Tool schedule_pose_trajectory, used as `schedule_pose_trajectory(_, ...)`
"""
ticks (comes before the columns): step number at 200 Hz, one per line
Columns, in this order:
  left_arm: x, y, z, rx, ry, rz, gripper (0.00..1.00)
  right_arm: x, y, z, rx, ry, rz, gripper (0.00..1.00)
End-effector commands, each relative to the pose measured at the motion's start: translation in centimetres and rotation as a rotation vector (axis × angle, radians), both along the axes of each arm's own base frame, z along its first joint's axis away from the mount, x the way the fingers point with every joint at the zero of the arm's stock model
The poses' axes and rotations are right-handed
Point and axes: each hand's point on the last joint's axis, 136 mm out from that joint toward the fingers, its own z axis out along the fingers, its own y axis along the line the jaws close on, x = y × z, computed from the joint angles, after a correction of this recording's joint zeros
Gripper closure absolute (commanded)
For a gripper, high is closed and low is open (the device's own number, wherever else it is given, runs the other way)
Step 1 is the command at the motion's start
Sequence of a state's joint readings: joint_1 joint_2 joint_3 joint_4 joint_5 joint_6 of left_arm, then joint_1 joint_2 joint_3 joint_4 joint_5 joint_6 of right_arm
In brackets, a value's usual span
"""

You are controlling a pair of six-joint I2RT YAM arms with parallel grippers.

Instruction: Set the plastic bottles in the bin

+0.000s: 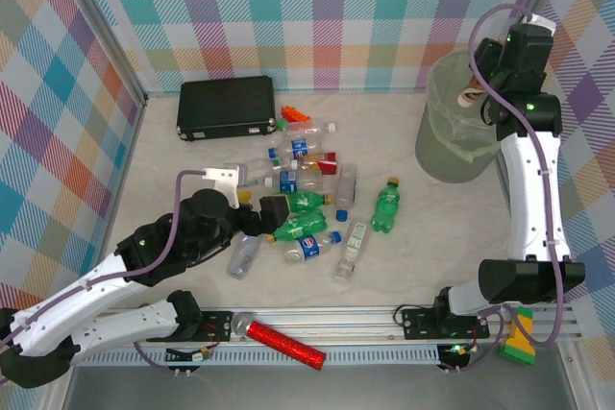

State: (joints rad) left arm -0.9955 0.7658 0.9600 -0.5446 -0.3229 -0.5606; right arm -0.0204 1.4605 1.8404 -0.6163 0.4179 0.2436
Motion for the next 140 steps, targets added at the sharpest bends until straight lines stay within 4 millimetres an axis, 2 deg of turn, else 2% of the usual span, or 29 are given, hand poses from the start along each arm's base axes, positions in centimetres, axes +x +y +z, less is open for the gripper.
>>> schedule_pose_trajectory(1, -0.4, 1.0, -0.1, 0.019, -0.017, 0.013, 0.0, 1.3, -0.5, -0.9, -0.075, 0.012, 0.001, 0.37)
schedule_pose_trajectory(40, -0.6, 1.6, -0.1, 0.02, -0.021, 0.021, 0.01, 2.1, 0.6, -4.4, -0.076, 0.082, 0.073, 0.35)
schedule_pose_trajectory(62, -0.6, 1.7, 0.0, 0.02, -0.022, 0.023, 0.0, 2.1, 0.8, -5.5, -0.073, 0.102, 0.088, 0.31)
schedule_pose_trajectory(72, -0.6, 1.6, -0.1, 0.021, -0.021, 0.023, 0.0, 1.9, 0.8, -5.8, -0.072, 0.109, 0.085, 0.27)
schedule_pose_trajectory(87, -0.6, 1.6, -0.1, 0.023, -0.021, 0.02, 0.0, 1.7, 0.9, -5.5, -0.067, 0.1, 0.092, 0.08)
schedule_pose_trajectory(102, -0.6, 1.5, -0.2, 0.025, -0.018, 0.019, 0.01, 1.3, 1.2, -4.8, -0.053, 0.082, 0.103, 0.02)
schedule_pose_trajectory(140, -0.6, 1.4, -0.5, 0.027, -0.013, 0.02, 0.0, -0.1, 3.2, -2.4, -0.006, 0.04, 0.158, 0.01)
